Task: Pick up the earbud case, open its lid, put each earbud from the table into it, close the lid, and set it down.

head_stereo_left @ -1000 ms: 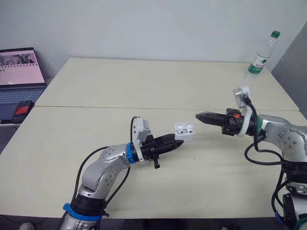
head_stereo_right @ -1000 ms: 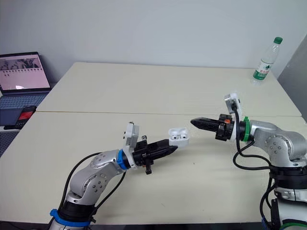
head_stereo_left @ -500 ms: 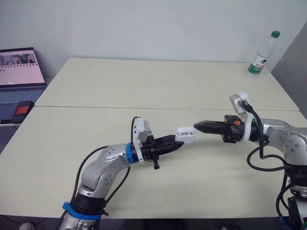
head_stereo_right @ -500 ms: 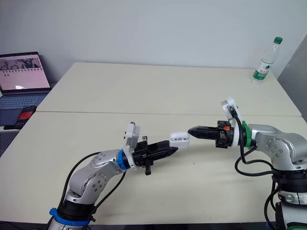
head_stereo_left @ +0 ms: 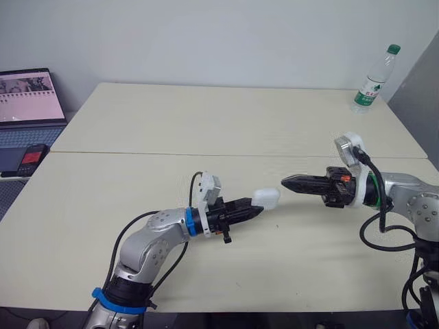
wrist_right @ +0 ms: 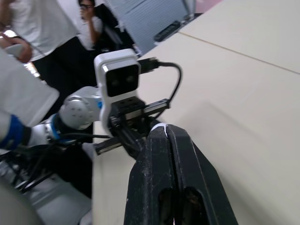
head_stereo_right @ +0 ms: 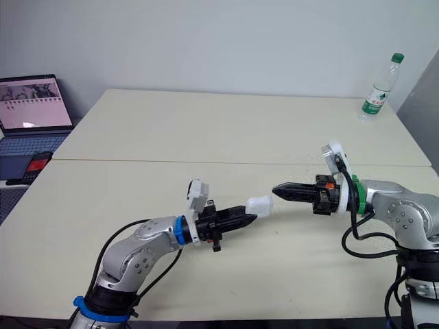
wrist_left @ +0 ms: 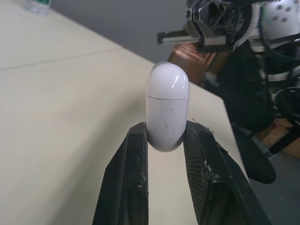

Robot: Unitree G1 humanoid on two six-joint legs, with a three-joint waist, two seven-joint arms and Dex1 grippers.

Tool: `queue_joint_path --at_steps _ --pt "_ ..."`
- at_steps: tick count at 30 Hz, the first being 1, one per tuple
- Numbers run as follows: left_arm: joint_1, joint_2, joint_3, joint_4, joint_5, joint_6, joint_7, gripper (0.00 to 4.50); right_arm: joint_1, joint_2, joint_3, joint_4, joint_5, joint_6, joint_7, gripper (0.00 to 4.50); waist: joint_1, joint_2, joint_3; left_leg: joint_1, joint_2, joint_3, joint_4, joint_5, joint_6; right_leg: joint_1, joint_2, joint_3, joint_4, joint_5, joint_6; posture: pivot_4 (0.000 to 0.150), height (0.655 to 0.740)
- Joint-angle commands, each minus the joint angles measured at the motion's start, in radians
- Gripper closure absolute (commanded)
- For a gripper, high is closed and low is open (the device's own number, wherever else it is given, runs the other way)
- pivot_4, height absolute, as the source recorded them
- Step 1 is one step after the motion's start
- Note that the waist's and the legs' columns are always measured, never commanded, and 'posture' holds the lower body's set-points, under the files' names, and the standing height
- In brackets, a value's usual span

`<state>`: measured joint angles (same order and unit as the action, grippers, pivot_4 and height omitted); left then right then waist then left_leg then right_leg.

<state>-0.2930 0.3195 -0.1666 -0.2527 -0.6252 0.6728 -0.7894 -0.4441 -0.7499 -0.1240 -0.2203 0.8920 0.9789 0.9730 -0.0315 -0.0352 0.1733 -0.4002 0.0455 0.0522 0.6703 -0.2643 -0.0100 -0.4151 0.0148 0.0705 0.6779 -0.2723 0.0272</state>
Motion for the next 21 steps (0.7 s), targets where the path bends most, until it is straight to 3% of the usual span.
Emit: queue_joint_path --at_steps 1,5,11,19,21 --pt "-0.073 -0.051 0.001 0.020 0.011 0.072 0.109 3.80 0.048 -0.004 0.005 -0.028 -0.117 -0.142 -0.025 4.47 0.003 0.000 0.000 0.000 0.000 0.000 0.000 0.000 0.000 0.000 0.000 0.000 0.000 0.000 0.000 0.150 0.7362" --pt "-0.158 -0.116 0.012 0.090 0.031 0.173 0.233 3.80 0.127 -0.009 0.029 -0.055 -0.277 -0.350 -0.020 4.47 0.002 0.000 0.000 -0.001 -0.001 0.000 0.000 0.000 0.000 0.000 0.000 0.000 -0.001 0.000 0.001 0.150 0.7362" --pt "-0.243 -0.154 0.024 0.175 0.000 0.362 0.288 3.80 0.226 0.028 0.011 -0.080 -0.425 -0.564 -0.083 4.47 -0.002 0.000 0.000 0.000 0.000 -0.001 -0.001 0.000 0.000 0.000 0.001 0.000 0.001 0.000 0.001 0.150 0.7362" --pt "-0.320 -0.207 0.101 0.280 -0.021 0.546 0.356 3.80 0.279 0.051 -0.033 -0.082 -0.437 -0.611 -0.135 4.47 0.000 0.000 0.000 0.001 -0.001 0.001 0.001 0.000 0.000 0.000 0.001 0.000 0.001 0.000 0.000 0.150 0.7362" --pt "-0.321 -0.202 0.105 0.279 -0.021 0.560 0.350 3.08 0.285 0.056 -0.034 -0.089 -0.436 -0.611 -0.143 4.50 0.000 0.000 0.000 0.001 -0.001 0.000 0.001 0.000 0.000 0.000 0.001 0.000 0.001 0.001 0.000 0.150 0.7362"
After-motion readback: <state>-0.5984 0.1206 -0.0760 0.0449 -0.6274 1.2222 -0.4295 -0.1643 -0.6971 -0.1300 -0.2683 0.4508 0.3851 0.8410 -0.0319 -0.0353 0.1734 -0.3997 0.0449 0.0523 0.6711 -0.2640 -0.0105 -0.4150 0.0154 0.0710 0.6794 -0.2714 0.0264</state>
